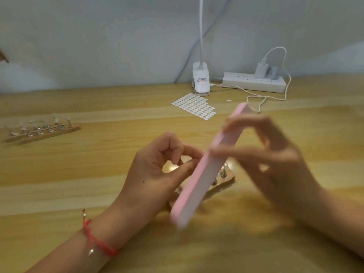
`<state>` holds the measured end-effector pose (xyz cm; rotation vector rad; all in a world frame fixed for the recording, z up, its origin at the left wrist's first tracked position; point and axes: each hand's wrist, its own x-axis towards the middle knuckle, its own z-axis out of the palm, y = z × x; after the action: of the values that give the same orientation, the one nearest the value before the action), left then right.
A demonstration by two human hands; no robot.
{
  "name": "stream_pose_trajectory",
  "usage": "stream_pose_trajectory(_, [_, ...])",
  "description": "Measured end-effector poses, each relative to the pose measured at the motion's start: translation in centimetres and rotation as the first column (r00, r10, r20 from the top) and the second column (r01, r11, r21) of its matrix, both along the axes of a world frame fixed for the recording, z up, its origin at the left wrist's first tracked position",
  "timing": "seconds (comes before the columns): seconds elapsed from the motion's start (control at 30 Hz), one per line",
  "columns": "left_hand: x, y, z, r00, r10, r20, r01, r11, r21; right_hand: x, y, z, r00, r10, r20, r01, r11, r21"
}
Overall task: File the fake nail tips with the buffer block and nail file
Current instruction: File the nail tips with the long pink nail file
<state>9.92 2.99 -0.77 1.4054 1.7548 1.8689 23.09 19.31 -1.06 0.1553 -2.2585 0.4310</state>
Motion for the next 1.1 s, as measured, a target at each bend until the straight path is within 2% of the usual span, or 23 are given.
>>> stream_pose_trajectory(0.07, [0.0, 0.1, -0.1, 1.000, 0.001, -0.031, -0.001, 1.000, 0.008, 0.1, -1.9, -0.8, 0.987, 0.153, 0.038, -0.157, 0.978, 0.140])
stream_pose_trajectory(0.1, [0.0, 0.1, -0.1, 0.999, 0.008, -0.034, -0.007, 1.000, 0.013, 0.0, -1.7, -0.6, 0.986, 0.162, 0.033, -0.165, 0.976, 0.142])
stream_pose_trajectory(0.2, [0.0, 0.1, 0.0, 0.999, 0.015, -0.035, -0.014, 1.000, 0.017, -0.5, 0.8, 0.6, 0.999, -0.041, -0.008, 0.040, 0.994, -0.102])
stream_pose_trajectory(0.23, [0.0, 0.1, -0.1, 0.999, 0.009, -0.032, -0.008, 1.000, 0.013, -0.3, 1.0, 0.7, 0.997, -0.073, -0.005, 0.072, 0.989, -0.127])
stream_pose_trajectory(0.27, [0.1, 0.1, -0.2, 1.000, 0.005, -0.027, -0.004, 1.000, 0.013, -0.1, 0.5, 0.4, 0.999, -0.042, 0.006, 0.043, 0.995, -0.095])
stream_pose_trajectory(0.37, [0.1, 0.1, -0.3, 1.000, 0.008, -0.015, -0.007, 1.000, 0.029, 0.4, -1.9, -0.8, 0.983, 0.171, 0.071, -0.181, 0.970, 0.160])
stream_pose_trajectory(0.4, [0.1, 0.1, -0.1, 1.000, 0.005, -0.004, -0.005, 0.999, 0.034, 0.3, -1.5, -0.5, 0.986, 0.155, 0.063, -0.164, 0.970, 0.180])
stream_pose_trajectory(0.47, [0.1, 0.0, 0.1, 1.000, -0.001, 0.024, 0.001, 0.999, 0.032, -0.1, 0.2, 0.4, 1.000, -0.005, 0.001, 0.005, 0.999, 0.050])
stream_pose_trajectory(0.53, [0.2, -0.1, 0.2, 1.000, -0.004, 0.030, 0.003, 1.000, 0.027, 0.0, 0.6, 0.7, 0.996, -0.084, -0.016, 0.083, 0.996, -0.044])
stream_pose_trajectory(0.67, [0.4, 0.0, -0.1, 0.999, -0.019, 0.030, 0.019, 1.000, 0.022, 0.3, -2.0, -0.6, 0.994, 0.109, 0.016, -0.109, 0.961, 0.253])
stream_pose_trajectory(0.7, [0.4, 0.1, -0.1, 0.998, -0.017, 0.068, 0.015, 0.999, 0.032, 0.1, -1.3, -0.2, 0.999, 0.054, 0.009, -0.055, 0.975, 0.218])
stream_pose_trajectory(0.73, [0.4, 0.1, 0.0, 0.997, 0.001, 0.083, -0.003, 1.000, 0.030, -0.1, 0.0, 0.1, 0.999, -0.050, -0.018, 0.051, 0.992, 0.118])
stream_pose_trajectory(0.77, [0.5, 0.1, 0.0, 0.998, 0.017, 0.058, -0.019, 0.999, 0.033, -0.1, 1.4, 0.6, 0.986, -0.165, -0.029, 0.165, 0.986, -0.001])
stream_pose_trajectory(0.83, [0.6, 0.1, 0.1, 1.000, 0.019, 0.014, -0.019, 0.999, 0.028, 0.5, 3.7, 1.3, 0.955, -0.295, -0.015, 0.286, 0.938, -0.195])
stream_pose_trajectory(0.87, [0.6, 0.1, 0.2, 0.999, 0.018, 0.041, -0.019, 0.999, 0.029, 0.6, 4.1, 1.4, 0.951, -0.309, 0.004, 0.297, 0.910, -0.289])
stream_pose_trajectory(0.93, [0.4, 0.1, 0.2, 0.991, 0.009, 0.135, -0.015, 0.999, 0.047, 0.5, 3.8, 1.3, 0.972, -0.233, 0.035, 0.224, 0.864, -0.450])
stream_pose_trajectory(1.0, [0.3, 0.1, 0.3, 0.974, 0.006, 0.224, -0.022, 0.997, 0.068, 0.2, 3.1, 1.3, 0.985, -0.172, 0.028, 0.166, 0.873, -0.458])
stream_pose_trajectory(1.1, [0.4, 0.0, 0.4, 0.961, 0.018, 0.275, -0.036, 0.997, 0.062, 0.4, 2.6, 1.5, 0.987, -0.161, 0.001, 0.156, 0.960, -0.234])
